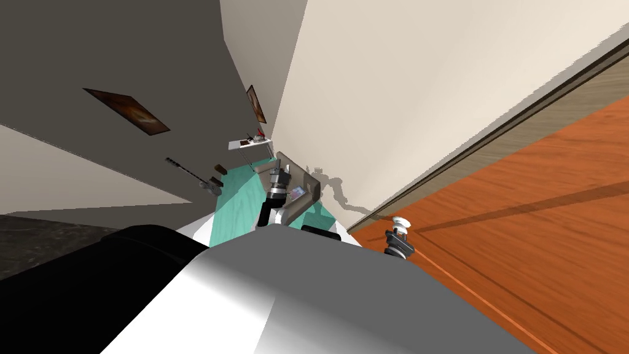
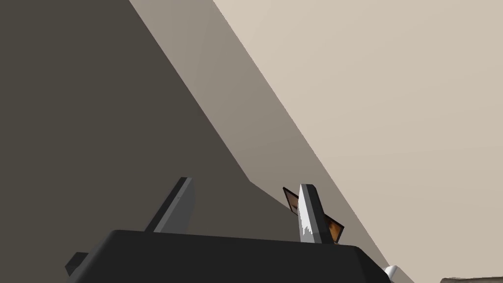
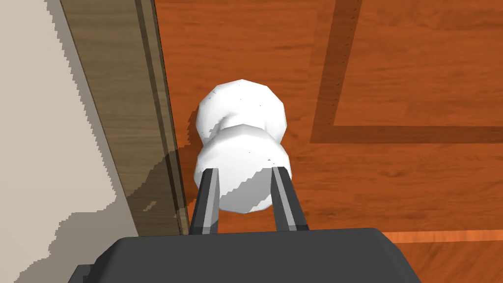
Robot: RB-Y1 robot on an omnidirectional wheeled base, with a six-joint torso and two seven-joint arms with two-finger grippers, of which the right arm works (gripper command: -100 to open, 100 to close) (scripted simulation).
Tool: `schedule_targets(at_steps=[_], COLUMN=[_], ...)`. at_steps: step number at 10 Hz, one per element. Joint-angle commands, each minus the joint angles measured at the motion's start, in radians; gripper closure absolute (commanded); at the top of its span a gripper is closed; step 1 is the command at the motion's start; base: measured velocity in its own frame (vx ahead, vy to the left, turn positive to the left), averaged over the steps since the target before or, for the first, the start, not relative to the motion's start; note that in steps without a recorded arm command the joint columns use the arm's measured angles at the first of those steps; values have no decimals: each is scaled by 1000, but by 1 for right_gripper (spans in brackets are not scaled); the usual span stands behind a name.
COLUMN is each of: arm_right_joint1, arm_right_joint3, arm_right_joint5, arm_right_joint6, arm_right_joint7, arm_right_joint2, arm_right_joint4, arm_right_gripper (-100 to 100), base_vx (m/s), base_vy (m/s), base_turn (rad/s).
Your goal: Pull the door open
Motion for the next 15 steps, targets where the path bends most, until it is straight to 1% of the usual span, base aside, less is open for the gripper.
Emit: schedule_targets(at_steps=[1, 4, 5, 8, 9, 12, 13, 15], arm_right_joint1=[0, 0, -4, -12, -18, -38, -48, -63], arm_right_joint3=[-7, -7, -2, -4, -5, -8, -9, -12], arm_right_joint5=[-3, -3, -2, -5, -7, -15, -18, -23], arm_right_joint6=[0, 0, 1, 4, 5, 8, 10, 13], arm_right_joint7=[1, 1, 9, 30, 44, 93, 116, 150], arm_right_joint2=[-6, -6, 4, 16, 25, 56, 71, 92], arm_right_joint4=[3, 3, -1, -5, -8, -20, -26, -34], arm_right_gripper=[100, 100, -100, -100, -100, -100, -100, -100], base_vx=[-13, -1, -123, -243, -226, -164, -74, -33], base_vy=[-7, -3, 35, 9, 26, 37, 33, 30], base_turn=[-30, -2, -17, -16, -7, 10, 21, 19])
